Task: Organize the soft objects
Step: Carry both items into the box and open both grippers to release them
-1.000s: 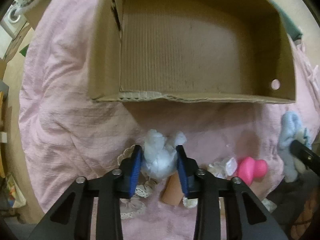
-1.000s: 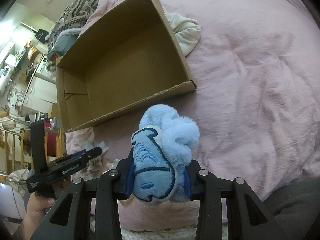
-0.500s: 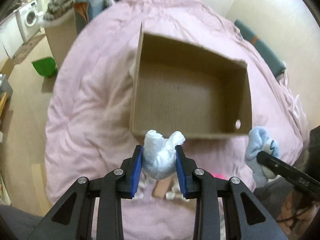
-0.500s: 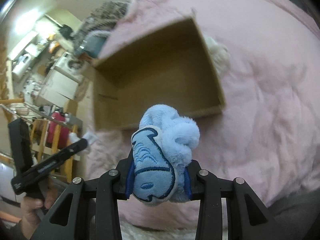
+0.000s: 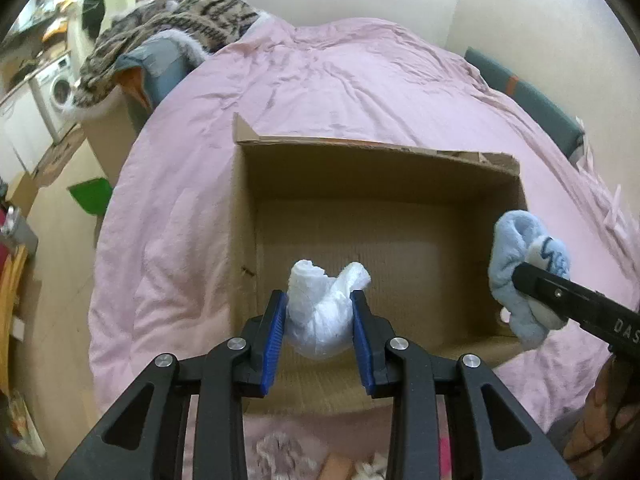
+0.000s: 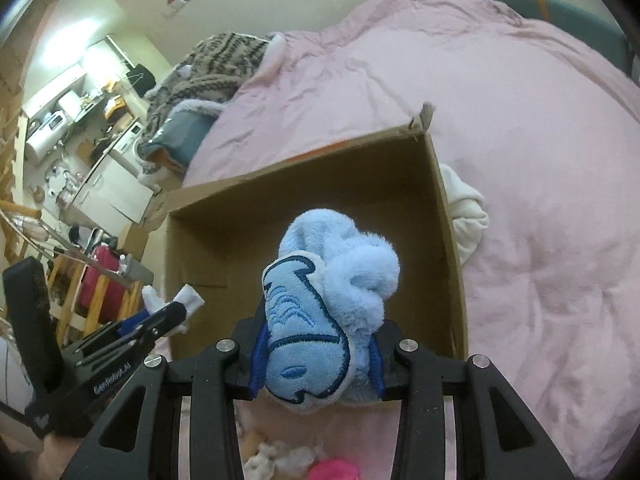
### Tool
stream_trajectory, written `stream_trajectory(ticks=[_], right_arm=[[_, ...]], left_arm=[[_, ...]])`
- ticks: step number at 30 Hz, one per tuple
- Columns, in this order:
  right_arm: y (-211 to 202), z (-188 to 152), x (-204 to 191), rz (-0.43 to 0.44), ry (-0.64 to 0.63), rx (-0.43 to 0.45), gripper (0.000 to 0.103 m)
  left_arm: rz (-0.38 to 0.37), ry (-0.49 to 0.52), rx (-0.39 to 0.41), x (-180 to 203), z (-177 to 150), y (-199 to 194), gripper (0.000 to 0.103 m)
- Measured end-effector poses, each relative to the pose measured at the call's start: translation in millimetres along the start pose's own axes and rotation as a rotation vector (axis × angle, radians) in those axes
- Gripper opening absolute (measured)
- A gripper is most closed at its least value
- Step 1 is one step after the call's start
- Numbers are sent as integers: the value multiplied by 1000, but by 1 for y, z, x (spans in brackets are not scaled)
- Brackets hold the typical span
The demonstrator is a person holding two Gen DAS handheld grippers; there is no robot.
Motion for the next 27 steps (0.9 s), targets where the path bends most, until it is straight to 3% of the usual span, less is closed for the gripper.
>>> stream_trajectory(ticks=[3, 7, 23, 27], right_arm=[[15, -4, 7, -24, -12, -13, 41], [28, -15, 13, -36, -4, -40, 43], [41, -24, 16, -86, -31, -66, 49], [41, -25, 15, -76, -27, -64, 51]], left_arm=[[-27, -12, -4, 0, -5, 17, 29], [61, 69, 38, 0, -11, 33, 29], [5, 11, 0, -4, -18, 43, 31], [4, 27, 7, -2, -18, 41, 37]])
Point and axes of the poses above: each gripper's, at about its wrist camera, not at the fingertips, and y roughly the way its jaws point, x to its right, z to its top, the point moved 6 cm from there along y, roughly the way its jaws point, and after that the axes turned 3 degrees about z, right-handed, at the moved point
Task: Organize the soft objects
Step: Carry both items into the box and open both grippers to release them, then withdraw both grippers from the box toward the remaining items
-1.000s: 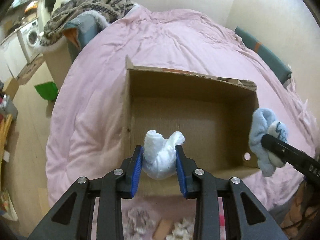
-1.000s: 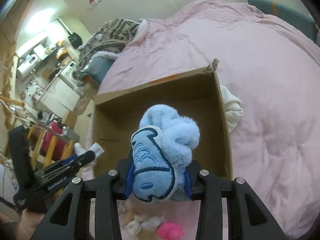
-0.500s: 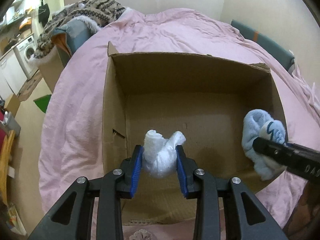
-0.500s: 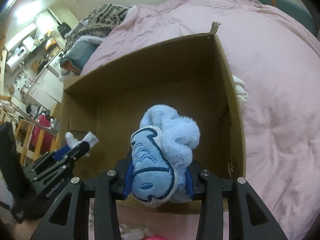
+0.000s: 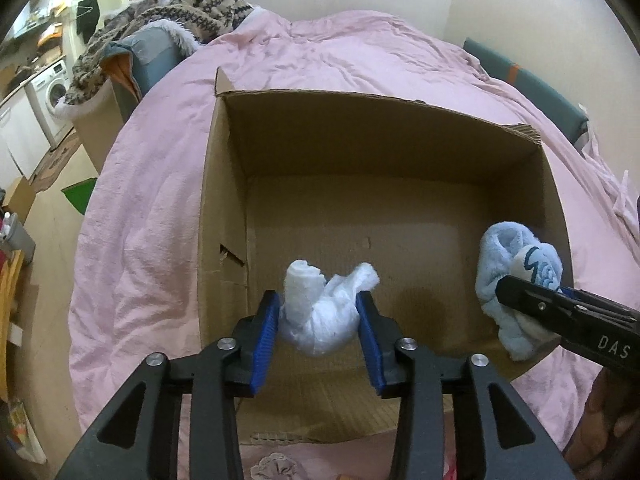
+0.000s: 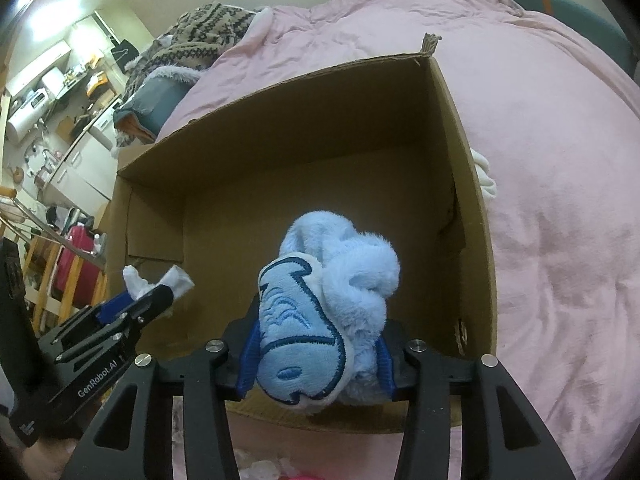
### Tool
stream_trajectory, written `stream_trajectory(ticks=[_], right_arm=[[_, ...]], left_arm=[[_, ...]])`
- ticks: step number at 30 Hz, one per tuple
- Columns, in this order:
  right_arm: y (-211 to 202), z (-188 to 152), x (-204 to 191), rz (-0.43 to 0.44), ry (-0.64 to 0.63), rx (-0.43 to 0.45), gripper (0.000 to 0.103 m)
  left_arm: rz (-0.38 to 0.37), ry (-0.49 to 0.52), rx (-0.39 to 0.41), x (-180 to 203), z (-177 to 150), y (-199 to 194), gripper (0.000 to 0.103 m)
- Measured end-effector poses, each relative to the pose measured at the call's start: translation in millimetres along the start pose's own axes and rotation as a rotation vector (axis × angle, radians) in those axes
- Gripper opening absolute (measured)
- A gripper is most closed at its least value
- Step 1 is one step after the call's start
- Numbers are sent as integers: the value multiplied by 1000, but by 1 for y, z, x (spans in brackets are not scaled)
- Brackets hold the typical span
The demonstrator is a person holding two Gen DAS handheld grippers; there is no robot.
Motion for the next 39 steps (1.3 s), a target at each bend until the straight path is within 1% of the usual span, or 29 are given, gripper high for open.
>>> stream_trajectory(ticks=[2, 3, 4, 6, 8, 12, 13, 14, 17, 22, 23, 25, 26, 27, 31, 33, 39], right_arm=[[0, 1, 0, 3, 2, 7, 55], [0, 2, -1, 5, 4, 11, 55], [-1, 3, -1, 11, 7, 16, 56], [-5, 4, 0, 23, 12, 28, 62], [-11, 6, 0, 30, 11, 54, 74], [-22, 11, -4, 46, 5, 106, 89], [-23, 12, -5, 45, 2, 114, 95], [-25, 12, -5, 44, 0, 122, 97], [-29, 13, -7, 53, 1, 127, 97], [-37, 12, -11, 45, -10, 140, 97], [-39, 11, -12, 44, -16, 142, 97], [-45, 10, -16, 35, -32, 149, 97], [-49, 8, -17, 33, -40, 150, 97], [-52, 7, -18, 35, -44, 150, 97], [-68, 0, -20, 35, -47, 157, 97], [-74, -6, -19, 29, -42, 155, 97], [-87, -31, -14, 23, -25, 120, 97]], left_arm=[[-1, 8, 8, 1, 1, -2, 42], [-2, 9, 11, 2, 2, -3, 47], [-3, 9, 12, 1, 2, -4, 55], [-8, 4, 18, 1, 2, -7, 63], [-14, 7, 20, 2, 3, -10, 66], [-3, 15, 43, 2, 6, -19, 66], [-5, 11, 47, 1, 6, -21, 66], [-3, 8, 47, 0, 7, -22, 66], [-6, -8, 38, -2, 8, -25, 66], [-3, -25, 63, -5, 9, -38, 67], [-3, -26, 65, -6, 9, -40, 68], [-2, -31, 66, -8, 8, -47, 76], [-5, -36, 65, -9, 7, -49, 78], [-10, -42, 61, -10, 6, -52, 82], [-14, -65, 55, -15, 1, -65, 89], [10, -63, 53, -18, -4, -72, 91], [18, -65, 15, -27, -29, -86, 91]])
Point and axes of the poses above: each gripper's, at about its wrist camera, not at the fingertips, and y roughly the way its jaws point, x to its right, z to its top, the point moved 6 cm from there along y, roughly the way its jaws point, and after that the axes turned 3 degrees about z, right-handed, at the moved point
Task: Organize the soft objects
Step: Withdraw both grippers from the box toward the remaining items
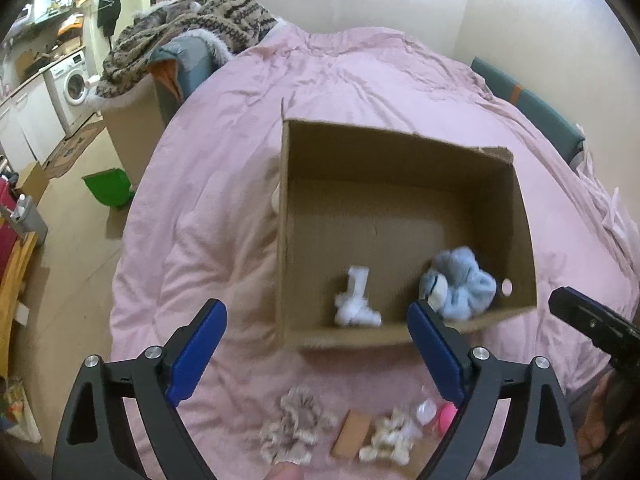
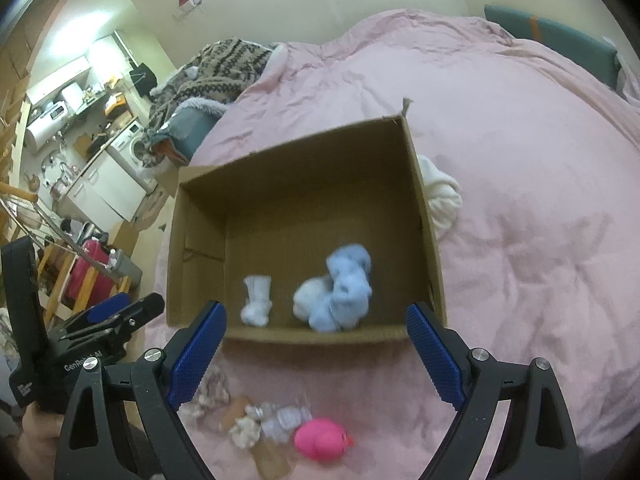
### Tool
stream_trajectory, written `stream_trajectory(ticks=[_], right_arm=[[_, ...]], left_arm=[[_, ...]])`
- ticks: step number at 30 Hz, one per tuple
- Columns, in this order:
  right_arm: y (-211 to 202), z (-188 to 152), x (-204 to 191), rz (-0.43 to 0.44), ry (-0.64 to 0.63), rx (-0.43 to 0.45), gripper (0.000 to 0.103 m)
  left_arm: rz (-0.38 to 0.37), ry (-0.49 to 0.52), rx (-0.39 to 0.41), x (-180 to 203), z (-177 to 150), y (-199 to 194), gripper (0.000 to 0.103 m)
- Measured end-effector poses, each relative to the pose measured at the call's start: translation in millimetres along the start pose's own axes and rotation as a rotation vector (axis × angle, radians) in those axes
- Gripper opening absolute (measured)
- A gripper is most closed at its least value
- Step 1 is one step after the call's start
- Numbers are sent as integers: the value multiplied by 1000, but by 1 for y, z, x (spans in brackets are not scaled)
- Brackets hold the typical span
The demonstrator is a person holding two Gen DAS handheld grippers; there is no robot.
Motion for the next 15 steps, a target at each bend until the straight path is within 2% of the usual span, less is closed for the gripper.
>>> stream_trajectory(ticks=[5, 9, 13, 15], right_arm=[[-9, -20, 2, -8, 16, -31, 97], [-3, -42, 9, -9, 67, -101, 97], [9, -57, 16, -3, 130, -172, 97], [14, -60, 20, -5, 146, -190, 97]], left_arm=[[32, -24, -50, -18, -23, -7, 91], [72, -84, -172, -40, -45, 10, 91], [36, -185, -320, -55, -65, 39, 91], [31, -196, -367, -52, -73, 49, 91]])
Point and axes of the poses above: each gripper's, at about its wrist camera, not at the fingertips, and y roughly the way its jaws point, x to its right, z to its top, the point moved 6 cm from there along y, roughly the way its jaws point, and after that the axes turned 3 degrees about z, right-handed, at the moved point
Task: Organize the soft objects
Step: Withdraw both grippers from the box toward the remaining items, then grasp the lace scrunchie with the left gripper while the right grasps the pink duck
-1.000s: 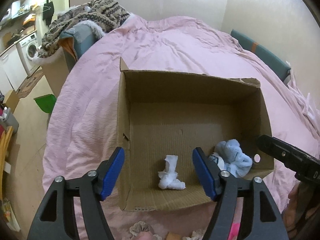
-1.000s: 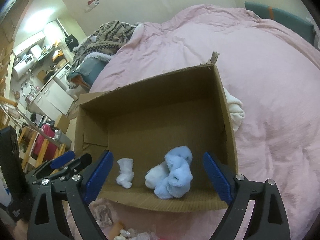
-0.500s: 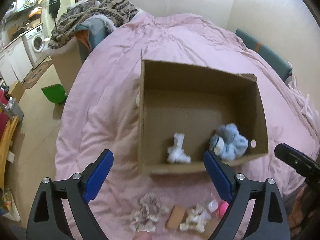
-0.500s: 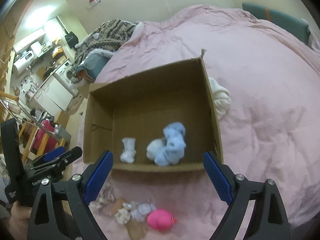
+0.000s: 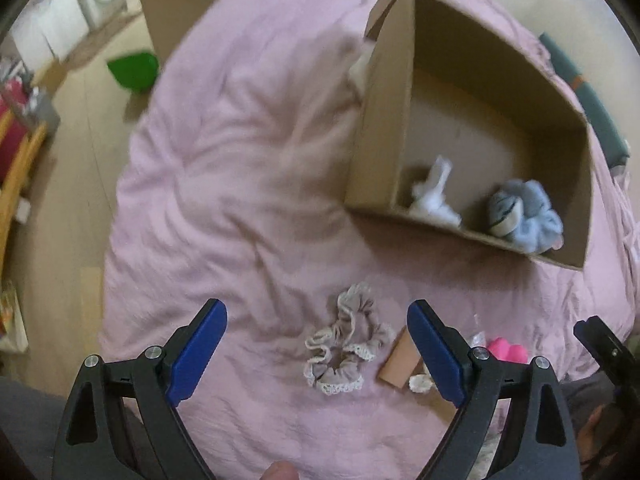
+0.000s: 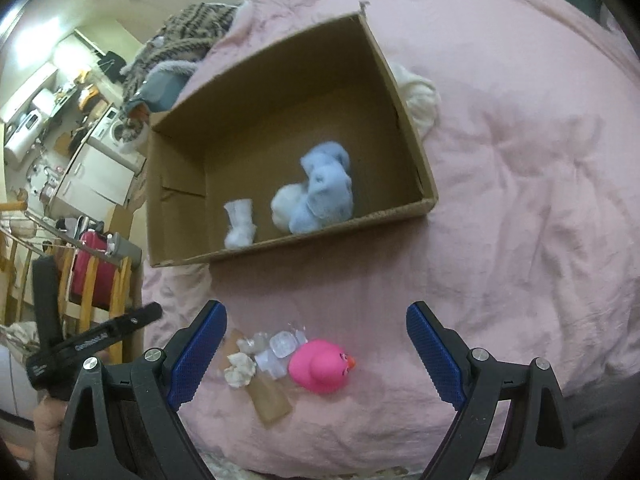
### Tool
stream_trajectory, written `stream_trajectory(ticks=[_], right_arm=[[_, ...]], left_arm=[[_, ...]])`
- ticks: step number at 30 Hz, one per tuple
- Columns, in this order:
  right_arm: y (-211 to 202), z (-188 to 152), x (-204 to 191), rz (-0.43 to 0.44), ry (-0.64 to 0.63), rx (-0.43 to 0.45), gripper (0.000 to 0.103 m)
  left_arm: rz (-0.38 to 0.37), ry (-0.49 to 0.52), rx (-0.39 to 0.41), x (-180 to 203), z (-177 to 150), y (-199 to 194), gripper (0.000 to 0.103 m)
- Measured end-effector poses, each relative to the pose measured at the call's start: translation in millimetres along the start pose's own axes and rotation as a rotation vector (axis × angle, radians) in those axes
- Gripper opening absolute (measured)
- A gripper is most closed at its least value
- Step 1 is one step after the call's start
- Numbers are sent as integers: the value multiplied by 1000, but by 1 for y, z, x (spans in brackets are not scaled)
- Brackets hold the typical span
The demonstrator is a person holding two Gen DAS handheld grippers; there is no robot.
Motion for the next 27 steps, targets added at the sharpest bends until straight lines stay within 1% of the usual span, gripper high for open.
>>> stream_trajectory(ticks=[5, 6, 9, 11, 13, 14, 16, 17, 19, 23, 25, 27], right_arm=[[11, 1, 7, -13, 32, -32, 97], [14, 1, 8, -13, 37, -41, 97], [20, 0, 9, -16, 41, -63, 97], [22, 0, 9, -21, 36, -72, 97], [25, 0, 10, -25, 34, -80, 97], [26, 0, 10, -26, 35, -84, 97], [29, 0, 9, -26, 34, -94, 97], [29, 0, 9, -26, 34, -98, 97], [30, -1, 9, -23, 33, -109, 97], [37, -7, 10, -5, 44, -154, 97], [41, -12, 11, 16, 62, -188, 97], [47, -17, 12, 39, 85, -224, 95]], left_arm=[[1, 79, -104, 22, -17, 33, 91], [3, 87, -113, 25, -19, 37, 89], [37, 115, -118, 30, -22, 46, 74], [33, 130, -132, 34, -24, 51, 65], [29, 141, -146, 36, -28, 54, 51], [34, 149, -151, 37, -29, 57, 49], [51, 158, -149, 37, -31, 59, 37], [51, 157, -150, 37, -32, 59, 34], [47, 154, -148, 37, -34, 57, 17], [35, 133, -97, 36, -32, 45, 9], [-10, 118, -51, 39, -31, 30, 8], [-25, 125, -10, 46, -32, 20, 8]])
Point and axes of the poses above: each gripper's, at about its wrist camera, not at the fingertips, and y roughly the way its jaws point, x to its right, z to its top, the point moved 6 cm from there along y, roughly the way its jaws point, and after that the axes turned 3 degrees about z, right-handed, at the moved point
